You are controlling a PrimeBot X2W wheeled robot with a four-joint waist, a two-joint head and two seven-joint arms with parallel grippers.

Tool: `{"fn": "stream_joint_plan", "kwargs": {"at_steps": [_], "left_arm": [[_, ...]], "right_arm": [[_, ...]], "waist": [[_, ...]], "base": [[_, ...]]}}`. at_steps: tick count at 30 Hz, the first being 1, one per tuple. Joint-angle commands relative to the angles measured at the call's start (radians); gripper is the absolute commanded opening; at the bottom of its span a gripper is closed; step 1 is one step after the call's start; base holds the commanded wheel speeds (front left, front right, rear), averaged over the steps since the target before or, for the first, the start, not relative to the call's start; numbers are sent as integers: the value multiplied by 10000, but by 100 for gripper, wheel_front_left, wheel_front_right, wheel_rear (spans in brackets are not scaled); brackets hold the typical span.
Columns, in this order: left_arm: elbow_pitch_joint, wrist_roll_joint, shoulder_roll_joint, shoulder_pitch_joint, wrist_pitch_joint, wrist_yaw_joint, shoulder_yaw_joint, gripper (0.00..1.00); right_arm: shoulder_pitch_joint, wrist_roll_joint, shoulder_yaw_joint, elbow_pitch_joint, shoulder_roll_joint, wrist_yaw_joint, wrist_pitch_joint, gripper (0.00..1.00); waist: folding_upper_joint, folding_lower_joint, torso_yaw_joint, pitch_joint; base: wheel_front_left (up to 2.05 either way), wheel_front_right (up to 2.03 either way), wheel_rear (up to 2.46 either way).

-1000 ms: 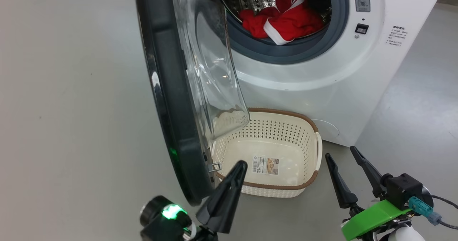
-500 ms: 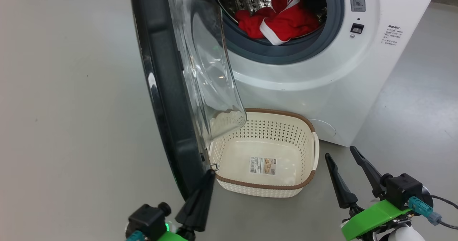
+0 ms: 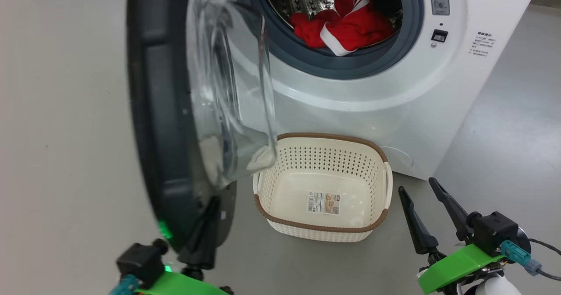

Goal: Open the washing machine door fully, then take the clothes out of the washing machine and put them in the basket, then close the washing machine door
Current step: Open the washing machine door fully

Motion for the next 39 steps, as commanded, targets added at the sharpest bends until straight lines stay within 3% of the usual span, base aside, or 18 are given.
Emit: {"fn": "stream_joint_plan", "kwargs": {"at_steps": [1, 12, 39], "left_arm": [[-141, 158, 166, -279, -57, 152, 974, 0], [149, 1131, 306, -429, -57, -126, 3223, 0], [2529, 2676, 1822, -3029, -57, -423, 7735, 0]], "right_arm": [[-21, -96, 170, -271, -49, 65, -65, 100], [-88, -112, 155, -287, -72, 65, -65, 100], [-940, -232, 249, -321, -421, 65, -65, 100]], "waist": [[0, 0, 31, 42], [0, 0, 41, 261], [0, 0, -573, 1672]], "base": [[0, 0, 0], [0, 0, 0], [0, 0, 0]]}}
